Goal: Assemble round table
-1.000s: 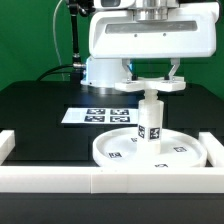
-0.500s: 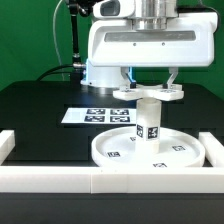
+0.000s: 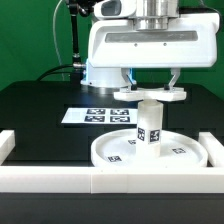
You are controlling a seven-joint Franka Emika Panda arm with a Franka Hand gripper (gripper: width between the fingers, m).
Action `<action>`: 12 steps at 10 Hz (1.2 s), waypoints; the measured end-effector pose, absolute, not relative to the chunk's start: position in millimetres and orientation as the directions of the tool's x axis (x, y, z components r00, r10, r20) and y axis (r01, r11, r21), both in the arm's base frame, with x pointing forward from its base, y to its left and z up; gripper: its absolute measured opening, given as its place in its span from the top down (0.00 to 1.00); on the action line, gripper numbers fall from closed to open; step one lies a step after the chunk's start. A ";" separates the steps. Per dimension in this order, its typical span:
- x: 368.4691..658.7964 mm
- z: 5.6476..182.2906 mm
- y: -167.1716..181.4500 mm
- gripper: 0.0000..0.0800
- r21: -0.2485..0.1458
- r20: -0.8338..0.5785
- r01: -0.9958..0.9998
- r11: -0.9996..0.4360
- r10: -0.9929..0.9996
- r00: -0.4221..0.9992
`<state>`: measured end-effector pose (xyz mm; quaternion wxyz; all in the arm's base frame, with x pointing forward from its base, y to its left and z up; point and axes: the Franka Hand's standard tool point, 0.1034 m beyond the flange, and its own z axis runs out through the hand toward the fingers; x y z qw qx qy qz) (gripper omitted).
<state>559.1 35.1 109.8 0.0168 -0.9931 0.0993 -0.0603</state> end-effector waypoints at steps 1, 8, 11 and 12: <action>559.1 109.7 35.1 0.45 -0.045 0.116 -0.195 -0.980 -0.199 0.973; 558.5 109.0 35.6 0.45 -0.101 0.097 -0.421 -0.901 -0.430 0.897; 558.0 108.6 37.4 0.45 -0.136 0.060 -0.653 -0.745 -0.664 0.746; 557.8 108.4 37.4 0.45 -0.150 0.036 -0.738 -0.658 -0.749 0.661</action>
Offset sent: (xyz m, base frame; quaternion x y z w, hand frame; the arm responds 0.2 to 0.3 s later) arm 0.0000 0.0000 0.0000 0.0000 0.0000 0.0000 1.0000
